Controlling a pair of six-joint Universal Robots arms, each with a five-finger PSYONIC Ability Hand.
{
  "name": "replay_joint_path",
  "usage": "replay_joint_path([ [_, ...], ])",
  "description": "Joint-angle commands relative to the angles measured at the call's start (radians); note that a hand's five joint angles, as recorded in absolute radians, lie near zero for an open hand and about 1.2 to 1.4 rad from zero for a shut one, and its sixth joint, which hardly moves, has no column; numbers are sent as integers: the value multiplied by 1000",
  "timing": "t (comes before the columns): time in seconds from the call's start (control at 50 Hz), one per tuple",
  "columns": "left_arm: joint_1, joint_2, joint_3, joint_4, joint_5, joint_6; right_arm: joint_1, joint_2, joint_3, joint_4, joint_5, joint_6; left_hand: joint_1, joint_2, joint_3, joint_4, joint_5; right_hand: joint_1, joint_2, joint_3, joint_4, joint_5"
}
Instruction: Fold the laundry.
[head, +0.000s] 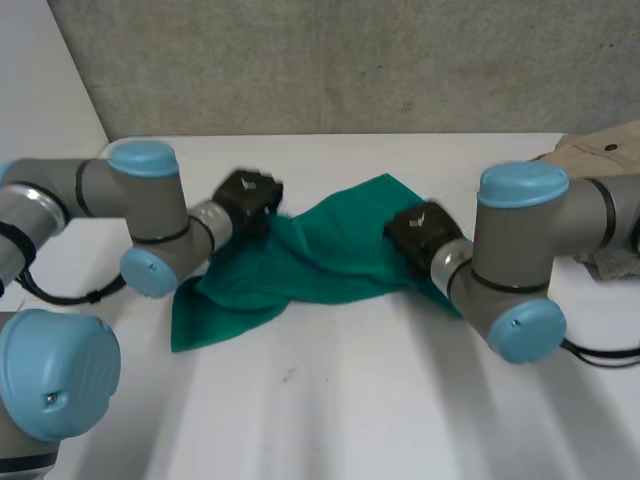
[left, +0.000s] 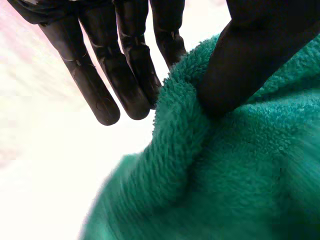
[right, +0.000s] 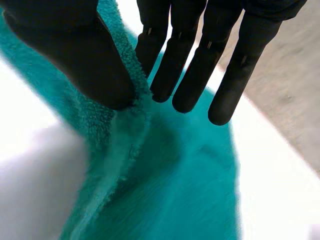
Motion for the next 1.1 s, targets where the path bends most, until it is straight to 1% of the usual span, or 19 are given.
replay_joint_path([
  [0.02, 0, 172, 3, 312, -120, -67, -27, 31, -253, -346, 60, 75, 256, 202, 207, 197, 266, 263, 220, 203, 197, 232],
  [0.04, -2, 235, -33, 379, -129, -102, -28, 25, -286, -441, 68, 101, 256, 202, 207, 197, 266, 263, 220, 203, 197, 232],
  [0.1, -6, 335, -118, 455, -142, -151, -32, 12, -313, -580, 66, 137, 256, 202, 207, 197, 266, 263, 220, 203, 197, 232],
  [0.12, -8, 397, -183, 487, -143, -174, -29, 2, -322, -644, 60, 150, 256, 202, 207, 197, 266, 263, 220, 203, 197, 232],
  [0.16, -6, 453, -257, 518, -148, -193, -28, -7, -328, -655, 48, 157, 256, 202, 207, 197, 266, 263, 220, 203, 197, 232],
  [0.22, -6, 540, -418, 559, -145, -206, -23, -25, -319, -620, 11, 160, 256, 202, 207, 197, 266, 263, 220, 203, 197, 232],
  [0.3, 4, 599, -618, 556, -136, -205, -17, -53, -262, -519, -13, 160, 256, 202, 207, 197, 266, 263, 220, 203, 197, 232],
  [0.44, -2, 617, -957, 463, -107, -208, -1, -71, -34, -309, -47, 141, 256, 202, 207, 197, 266, 263, 220, 203, 197, 232],
  [0.54, -6, 593, -1097, 413, -111, -200, 12, -28, 98, -241, -43, 111, 256, 202, 207, 197, 266, 263, 220, 203, 197, 232],
  [0.56, -5, 591, -1109, 407, -113, -200, 14, -21, 112, -233, -41, 102, 242, 188, 193, 183, 252, 263, 220, 203, 197, 232],
  [0.58, -3, 594, -1129, 392, -117, -197, 12, -15, 136, -220, -34, 83, 146, 92, 97, 87, 155, 263, 220, 203, 197, 232],
  [0.68, 1, 658, -1152, 323, -125, -177, 9, -24, 187, -207, -15, 59, -198, -252, -246, -256, -188, 263, 220, 203, 197, 232],
  [0.7, -2, 695, -1150, 294, -122, -167, 9, -34, 199, -207, -17, 59, -373, -427, -422, -432, -363, 263, 220, 203, 197, 232],
  [0.76, -12, 741, -1137, 248, -107, -139, 11, -61, 219, -209, -20, 65, -636, -689, -684, -694, -626, 263, 220, 203, 197, 232],
  [0.84, -20, 766, -1072, 182, -61, -93, 15, -88, 252, -224, -21, 65, -671, -725, -720, -730, -662, 263, 220, 203, 197, 232],
  [0.92, 4, 705, -924, 92, -10, -70, 20, -91, 267, -238, -21, 63, -674, -728, -723, -733, -665, 263, 220, 203, 197, 232],
  [0.96, 10, 659, -862, 50, -7, -59, 22, -90, 269, -236, -21, 62, -674, -728, -723, -733, -665, 263, 220, 203, 197, 232],
  [1.06, 17, 499, -666, -120, -25, 36, 23, -88, 281, -235, -18, 54, -674, -728, -723, -733, -665, 263, 220, 203, 197, 232],
  [1.1, 15, 470, -632, -157, -36, 62, 22, -93, 284, -236, -20, 49, -677, -731, -726, -736, -667, 263, 220, 203, 197, 232],
])
